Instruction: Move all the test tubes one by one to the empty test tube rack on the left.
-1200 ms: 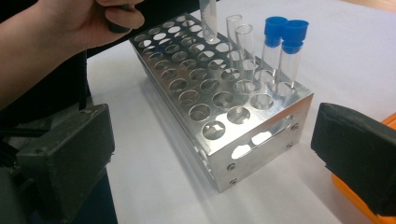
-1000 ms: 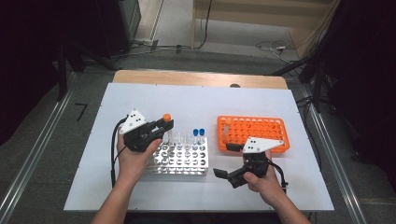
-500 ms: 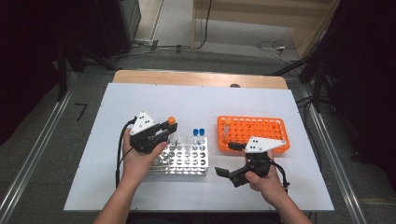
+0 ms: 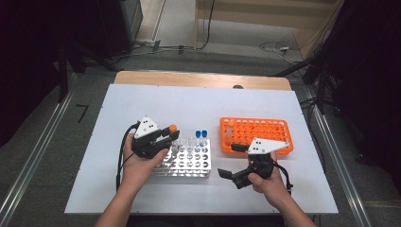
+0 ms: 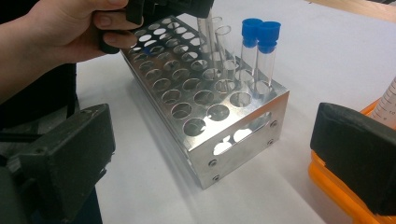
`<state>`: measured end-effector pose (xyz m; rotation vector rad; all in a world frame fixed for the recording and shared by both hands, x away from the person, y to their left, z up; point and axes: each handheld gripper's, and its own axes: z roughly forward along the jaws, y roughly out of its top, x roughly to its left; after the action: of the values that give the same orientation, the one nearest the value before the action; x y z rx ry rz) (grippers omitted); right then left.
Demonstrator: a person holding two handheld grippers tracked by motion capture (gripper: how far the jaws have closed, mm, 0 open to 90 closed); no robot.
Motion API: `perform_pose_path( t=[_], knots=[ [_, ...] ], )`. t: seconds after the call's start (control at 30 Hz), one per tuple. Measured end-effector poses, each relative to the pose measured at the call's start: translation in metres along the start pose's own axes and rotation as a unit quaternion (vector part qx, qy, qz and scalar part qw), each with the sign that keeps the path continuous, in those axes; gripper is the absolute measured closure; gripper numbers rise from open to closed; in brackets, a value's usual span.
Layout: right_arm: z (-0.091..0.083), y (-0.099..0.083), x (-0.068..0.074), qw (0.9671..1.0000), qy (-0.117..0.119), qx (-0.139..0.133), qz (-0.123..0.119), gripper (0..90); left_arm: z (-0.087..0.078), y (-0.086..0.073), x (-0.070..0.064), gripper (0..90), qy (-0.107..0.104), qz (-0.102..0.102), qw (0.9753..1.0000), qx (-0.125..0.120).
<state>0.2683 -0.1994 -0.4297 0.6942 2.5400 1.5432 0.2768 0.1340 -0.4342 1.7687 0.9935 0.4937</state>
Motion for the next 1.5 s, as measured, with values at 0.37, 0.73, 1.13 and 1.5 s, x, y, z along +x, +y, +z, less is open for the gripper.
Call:
perform_pose_path(
  t=[0.37, 0.73, 1.13, 1.5],
  knots=[
    [-0.002, -0.001, -0.006, 1.0000, -0.003, -0.006, 0.002, 0.0, -0.008, 0.001, 0.002, 46.6, -0.031, -0.041, 0.9986, -0.010],
    [0.001, 0.000, -0.011, 1.0000, -0.007, -0.005, 0.003, 0.0, -0.017, 0.004, 0.001, 19.8, -0.091, -0.042, 0.9940, -0.044],
    [-0.004, 0.002, -0.025, 0.9991, -0.036, -0.016, 0.017, 1.1, -0.029, 0.009, 0.001, 46.1, -0.030, -0.042, 0.9952, -0.083],
    [-0.008, 0.002, -0.044, 0.9961, -0.075, -0.025, 0.039, 3.0, -0.030, 0.008, 0.005, 82.0, -0.022, -0.043, 0.9951, -0.087]
  ],
)
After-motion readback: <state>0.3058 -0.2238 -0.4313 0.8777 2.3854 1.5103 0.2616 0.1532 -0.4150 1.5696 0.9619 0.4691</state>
